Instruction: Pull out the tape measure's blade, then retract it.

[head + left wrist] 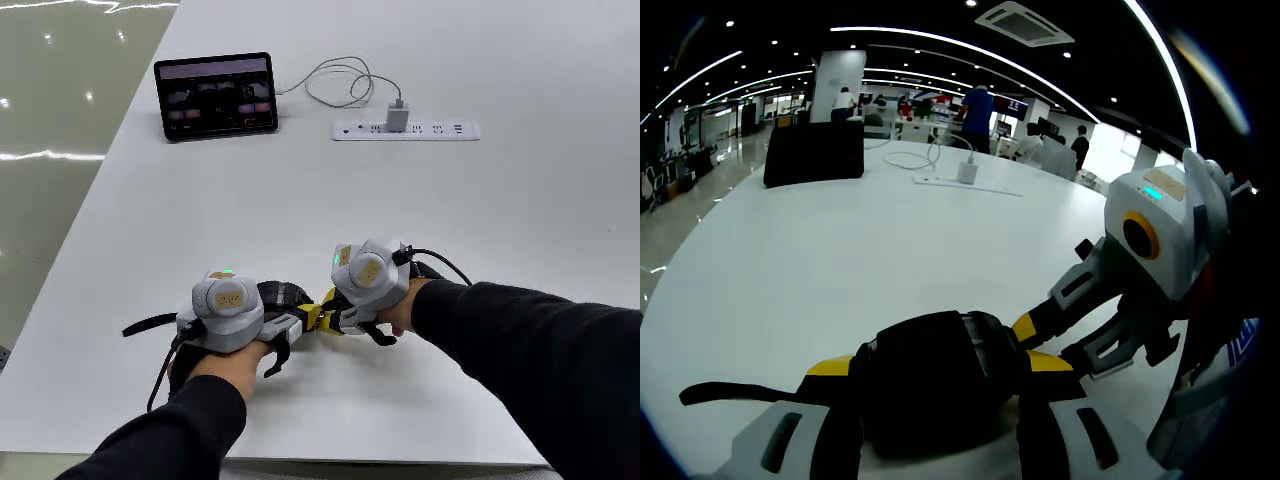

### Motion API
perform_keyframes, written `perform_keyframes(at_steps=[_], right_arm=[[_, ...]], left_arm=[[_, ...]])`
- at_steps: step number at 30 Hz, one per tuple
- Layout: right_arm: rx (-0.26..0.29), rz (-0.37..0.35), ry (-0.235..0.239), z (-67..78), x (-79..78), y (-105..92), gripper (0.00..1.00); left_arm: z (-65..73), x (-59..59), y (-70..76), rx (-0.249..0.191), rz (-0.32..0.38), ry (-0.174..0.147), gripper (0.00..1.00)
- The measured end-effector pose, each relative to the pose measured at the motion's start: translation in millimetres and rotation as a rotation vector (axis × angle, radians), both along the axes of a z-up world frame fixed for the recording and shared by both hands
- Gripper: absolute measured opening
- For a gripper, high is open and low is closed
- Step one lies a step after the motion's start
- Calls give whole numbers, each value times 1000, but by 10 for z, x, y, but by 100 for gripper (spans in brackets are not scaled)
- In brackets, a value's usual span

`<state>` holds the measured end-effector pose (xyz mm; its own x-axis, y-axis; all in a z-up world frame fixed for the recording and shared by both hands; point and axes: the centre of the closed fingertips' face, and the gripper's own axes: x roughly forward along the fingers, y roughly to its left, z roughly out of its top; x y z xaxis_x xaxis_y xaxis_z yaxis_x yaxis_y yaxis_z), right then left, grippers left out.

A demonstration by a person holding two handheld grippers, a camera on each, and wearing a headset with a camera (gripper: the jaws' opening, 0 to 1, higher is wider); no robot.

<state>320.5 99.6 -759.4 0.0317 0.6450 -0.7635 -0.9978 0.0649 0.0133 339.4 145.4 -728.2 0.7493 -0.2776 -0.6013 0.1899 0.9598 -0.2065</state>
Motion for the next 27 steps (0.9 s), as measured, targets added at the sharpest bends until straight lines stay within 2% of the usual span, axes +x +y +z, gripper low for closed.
perform_keyframes(at_steps=[27], right_arm=[[9, -19, 11, -11, -6, 15, 11]], left_arm=[[0, -3, 3, -6, 2, 2, 59]])
